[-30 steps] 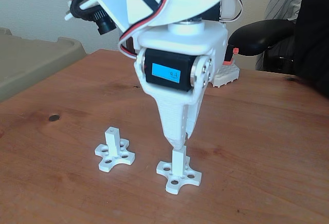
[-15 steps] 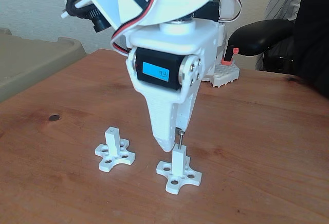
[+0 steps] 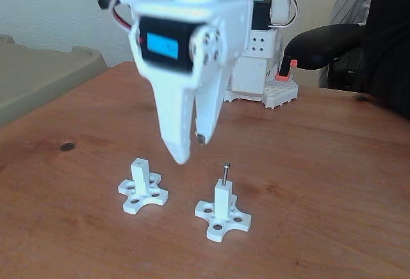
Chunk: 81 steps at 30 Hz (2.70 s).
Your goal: Grab the screw and set it in the hole.
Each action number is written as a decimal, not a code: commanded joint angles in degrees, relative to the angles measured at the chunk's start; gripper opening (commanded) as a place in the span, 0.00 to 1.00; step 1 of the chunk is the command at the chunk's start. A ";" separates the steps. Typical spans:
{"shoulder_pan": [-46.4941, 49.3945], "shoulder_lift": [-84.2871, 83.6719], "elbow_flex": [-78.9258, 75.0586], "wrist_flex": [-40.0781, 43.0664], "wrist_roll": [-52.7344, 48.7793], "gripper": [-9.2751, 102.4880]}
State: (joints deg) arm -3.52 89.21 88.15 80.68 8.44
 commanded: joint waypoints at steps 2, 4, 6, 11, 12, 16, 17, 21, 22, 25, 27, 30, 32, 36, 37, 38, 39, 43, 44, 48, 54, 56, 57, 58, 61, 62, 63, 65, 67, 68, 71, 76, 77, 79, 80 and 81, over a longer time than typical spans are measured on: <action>0.70 10.28 0.79 -0.88 -1.67 0.10; 0.70 12.83 3.08 -0.88 -2.11 0.04; 0.62 15.03 5.45 -0.79 -2.02 0.04; 1.05 22.85 14.24 -3.78 -1.76 0.04; 1.14 24.87 16.52 -4.57 -1.67 0.04; 0.79 40.17 34.28 -9.23 -1.93 0.04; 0.79 42.98 37.35 -10.20 -2.02 0.04; 1.41 57.13 51.42 -12.66 -2.46 0.04; 1.58 60.29 54.05 -12.74 -2.46 0.04; 2.29 66.62 59.41 -12.74 -2.90 0.04; 2.64 69.35 62.23 -13.10 -3.16 0.04; 3.43 73.30 66.62 -13.71 -3.34 0.04; 4.66 76.29 69.17 -14.33 -4.13 0.04; 5.45 81.04 73.92 -15.64 -4.92 0.04; 5.62 82.27 75.15 -15.73 -5.01 0.04; 5.71 83.14 75.85 -15.73 -5.01 0.04; 5.89 84.46 76.82 -15.73 -5.01 0.04; 6.42 89.12 79.98 -15.29 -6.15 0.04; 6.68 90.70 80.24 -14.41 -6.42 0.04; 6.94 96.24 81.30 -11.43 -7.29 0.04; 7.65 105.73 82.88 -6.06 -7.73 0.04; 8.09 107.49 83.23 -5.71 -7.73 0.04; 8.17 108.28 83.41 -5.54 -7.73 0.04; 8.17 108.63 83.50 -5.45 -7.73 0.04; 8.17 109.34 83.67 -5.27 -7.91 0.04; 8.17 109.34 83.67 -5.27 -7.91 0.04; 8.17 109.34 83.67 -5.27 -7.91 0.04; 8.17 109.34 83.67 -5.19 -7.91 0.04; 8.17 109.34 83.67 -5.19 -7.73 0.04; 8.17 109.34 83.67 -5.19 -7.56 0.05; 8.26 109.42 83.67 -5.19 -7.56 0.06; 8.26 109.42 83.67 -5.19 -7.56 0.06; 8.26 109.42 83.67 -5.19 -7.56 0.06; 8.26 109.42 83.67 -5.19 -7.56 0.06; 8.26 109.42 83.67 -5.19 -7.56 0.06; 8.26 109.42 83.67 -5.19 -7.56 0.06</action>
State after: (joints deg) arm 4.83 197.58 172.00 71.54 0.62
